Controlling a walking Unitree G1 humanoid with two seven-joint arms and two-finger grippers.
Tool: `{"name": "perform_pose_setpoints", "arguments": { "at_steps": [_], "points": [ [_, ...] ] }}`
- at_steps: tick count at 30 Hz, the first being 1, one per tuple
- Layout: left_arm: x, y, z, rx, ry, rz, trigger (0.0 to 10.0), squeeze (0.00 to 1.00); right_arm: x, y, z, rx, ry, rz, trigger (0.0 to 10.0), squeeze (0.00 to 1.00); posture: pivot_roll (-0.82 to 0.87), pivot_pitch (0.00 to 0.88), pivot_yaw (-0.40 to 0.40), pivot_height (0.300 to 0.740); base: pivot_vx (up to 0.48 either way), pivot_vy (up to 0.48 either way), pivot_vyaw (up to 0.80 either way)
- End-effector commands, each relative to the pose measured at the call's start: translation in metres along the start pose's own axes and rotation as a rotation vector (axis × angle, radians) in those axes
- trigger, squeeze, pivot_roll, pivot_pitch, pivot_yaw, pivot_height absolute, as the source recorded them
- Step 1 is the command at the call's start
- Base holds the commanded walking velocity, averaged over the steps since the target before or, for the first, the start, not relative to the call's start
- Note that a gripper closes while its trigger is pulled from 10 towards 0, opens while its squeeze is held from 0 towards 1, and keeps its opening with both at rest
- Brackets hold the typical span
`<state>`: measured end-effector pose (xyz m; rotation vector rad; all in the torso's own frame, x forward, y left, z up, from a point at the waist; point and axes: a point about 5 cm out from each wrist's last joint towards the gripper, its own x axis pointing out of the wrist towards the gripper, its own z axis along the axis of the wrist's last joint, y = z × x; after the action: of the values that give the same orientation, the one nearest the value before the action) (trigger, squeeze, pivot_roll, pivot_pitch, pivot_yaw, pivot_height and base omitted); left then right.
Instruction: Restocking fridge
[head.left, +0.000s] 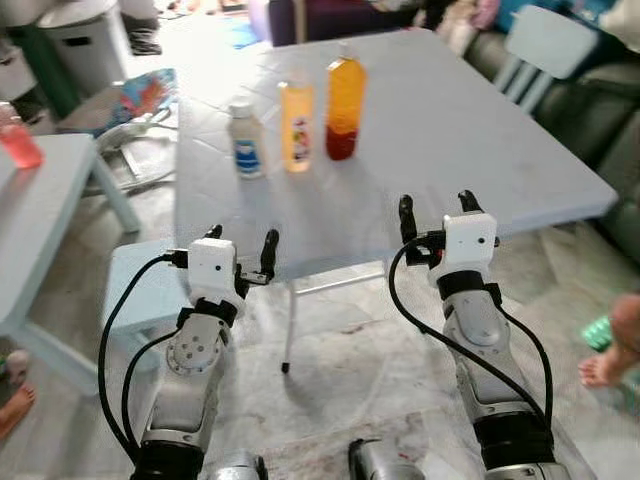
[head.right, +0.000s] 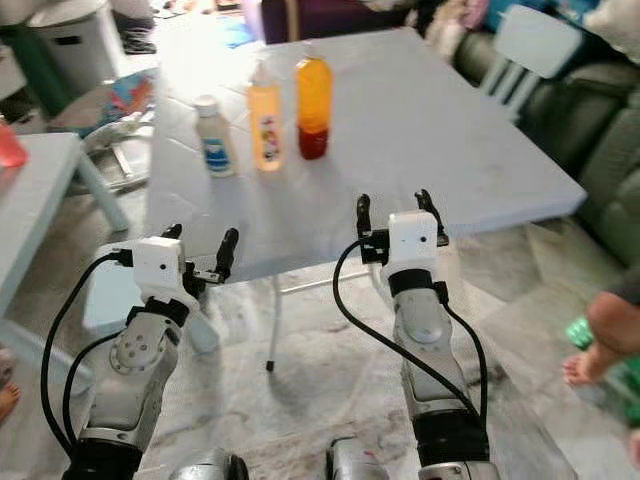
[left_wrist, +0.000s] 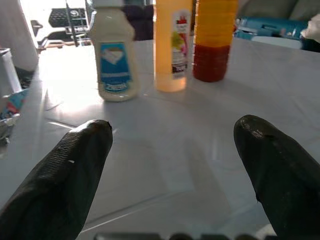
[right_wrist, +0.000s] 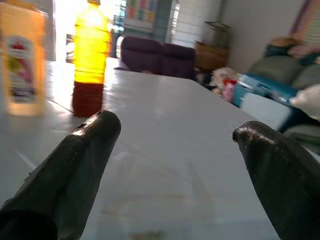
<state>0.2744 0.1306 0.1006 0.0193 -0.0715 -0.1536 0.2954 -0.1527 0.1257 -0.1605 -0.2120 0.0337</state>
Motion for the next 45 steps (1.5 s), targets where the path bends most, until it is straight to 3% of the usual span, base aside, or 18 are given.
{"name": "perform_pose_setpoints", "arguments": {
  "at_steps": [1,18,33,45],
  "points": [
    [0.0008,0.0052,0.0014,0.017,0.005,0.024,10.0,0.0,0.0022,0.0042,0.0003,0.012,0.002,0.017,10.0,0.0,0.04,0.052,0.013,0.74,0.0,-0.247,-0.41],
    [0.0011,0.0019,-0.0001,0.024,0.023,0.039,10.0,0.0,0.0016,0.0036,-0.0024,0.001,0.014,0.022,10.0,0.0,0.04,0.056,0.008,0.74,0.0,-0.061,-0.07],
    [0.0004,0.0025,-0.002,0.048,0.036,0.041,10.0,0.0,0.0016,0.0025,-0.0021,-0.023,0.018,0.011,10.0,0.0,0.04,0.064,0.008,0.74,0.0,-0.329,0.0],
    [-0.0002,-0.0037,-0.0027,0.057,0.033,0.016,10.0,0.0,0.0024,0.0021,-0.0022,-0.029,0.028,0.009,10.0,0.0,0.04,0.066,0.008,0.74,0.0,0.0,0.0]
  ]
}}
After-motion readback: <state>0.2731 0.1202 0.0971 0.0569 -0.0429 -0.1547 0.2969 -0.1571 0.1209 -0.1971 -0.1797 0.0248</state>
